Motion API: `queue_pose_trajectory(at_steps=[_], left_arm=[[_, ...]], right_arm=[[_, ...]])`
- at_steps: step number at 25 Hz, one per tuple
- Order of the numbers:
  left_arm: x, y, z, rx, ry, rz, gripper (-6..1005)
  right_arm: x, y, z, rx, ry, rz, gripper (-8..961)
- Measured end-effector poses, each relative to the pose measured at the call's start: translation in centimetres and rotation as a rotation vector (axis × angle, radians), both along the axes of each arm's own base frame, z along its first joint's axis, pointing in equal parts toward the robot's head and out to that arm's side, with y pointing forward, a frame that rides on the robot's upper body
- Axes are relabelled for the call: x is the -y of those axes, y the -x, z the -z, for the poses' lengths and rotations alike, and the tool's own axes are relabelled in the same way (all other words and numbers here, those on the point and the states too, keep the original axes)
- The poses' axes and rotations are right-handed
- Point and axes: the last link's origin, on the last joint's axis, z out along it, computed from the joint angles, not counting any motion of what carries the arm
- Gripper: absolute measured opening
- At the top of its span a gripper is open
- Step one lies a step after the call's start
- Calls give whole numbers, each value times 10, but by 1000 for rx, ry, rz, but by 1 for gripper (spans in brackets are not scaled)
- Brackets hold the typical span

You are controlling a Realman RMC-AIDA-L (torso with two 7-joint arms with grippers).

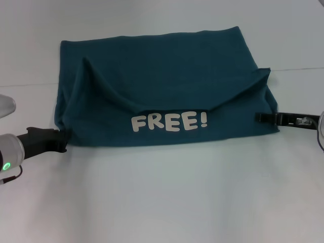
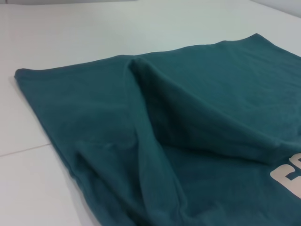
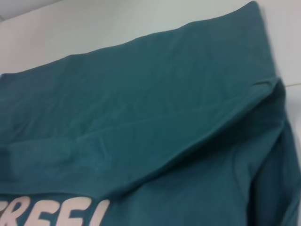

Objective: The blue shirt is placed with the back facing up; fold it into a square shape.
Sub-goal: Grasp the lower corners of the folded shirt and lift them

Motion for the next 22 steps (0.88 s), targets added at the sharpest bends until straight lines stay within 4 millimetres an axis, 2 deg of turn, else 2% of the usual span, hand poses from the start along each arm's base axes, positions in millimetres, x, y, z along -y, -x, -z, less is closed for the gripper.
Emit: queue_pose_trajectory(at_steps=[5,9,16,22], left_arm=[[-1,0,-1,2,-2,-4,7],[1,3,-2,4,-7,-13,8],[1,4,-3,5,-9,-15,8],[2,3,-2,10,-7,-20,9]], right_arm=[[5,-3,-5,-17,1,-5,577],[11,-7,-17,-38,-21,-13,394],[15,-10,-22,-41,-20,-18,166],[16,-14,-24,-47,-45,-3,41]])
